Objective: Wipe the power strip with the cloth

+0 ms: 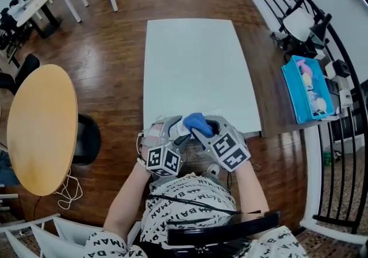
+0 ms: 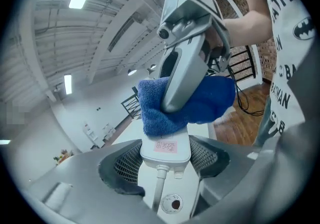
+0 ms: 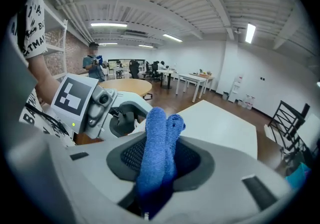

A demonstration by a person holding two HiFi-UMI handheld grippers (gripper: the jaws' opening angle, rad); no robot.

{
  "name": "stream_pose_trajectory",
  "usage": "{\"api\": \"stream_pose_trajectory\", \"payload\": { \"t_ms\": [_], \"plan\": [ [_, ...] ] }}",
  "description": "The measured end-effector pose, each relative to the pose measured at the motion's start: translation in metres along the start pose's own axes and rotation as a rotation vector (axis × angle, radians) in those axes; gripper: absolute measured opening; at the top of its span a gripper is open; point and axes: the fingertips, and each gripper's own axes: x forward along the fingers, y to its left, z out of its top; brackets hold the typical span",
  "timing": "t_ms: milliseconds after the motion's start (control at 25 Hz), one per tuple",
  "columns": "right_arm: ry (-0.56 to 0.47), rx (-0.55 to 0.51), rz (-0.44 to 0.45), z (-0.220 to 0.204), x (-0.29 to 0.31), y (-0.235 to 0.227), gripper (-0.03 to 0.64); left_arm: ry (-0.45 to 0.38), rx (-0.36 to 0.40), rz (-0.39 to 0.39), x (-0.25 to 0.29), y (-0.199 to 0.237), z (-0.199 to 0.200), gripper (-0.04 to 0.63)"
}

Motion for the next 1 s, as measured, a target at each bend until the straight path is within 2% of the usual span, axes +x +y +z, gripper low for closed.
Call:
{"api": "stream_pose_trajectory", "payload": {
  "t_ms": [360,520,760,880,1000],
  "plan": [
    [0.065,0.059,-0.207,-0.052,-0.041,-0.081,0.137,-0.048,-0.046,-0.002,-0.006,-0.002,0.008,0.291],
    [0.092,0.075,-0.245,-0.068,-0.048,-0.100,0.135,-0.053,-0.043,-0.012,-0.010,-0.002,0.008,0.291],
    [0.170,0.006,-0.225,-0.076,-0.060,-0.112,0.135,-0.078,-0.009,-0.062,-0.018,-0.008,0.007,0.291],
    [0.137,-0.061,-0.128,-0.051,-0.065,-0.107,0.135,-0.082,0.027,-0.106,-0.017,-0.012,0.006,0.291],
    [0.147,-0.220,0.021,-0.021,-0.056,-0.084,0.135,-0.088,0.080,-0.161,-0.018,-0.021,0.009,0.291]
  ]
}}
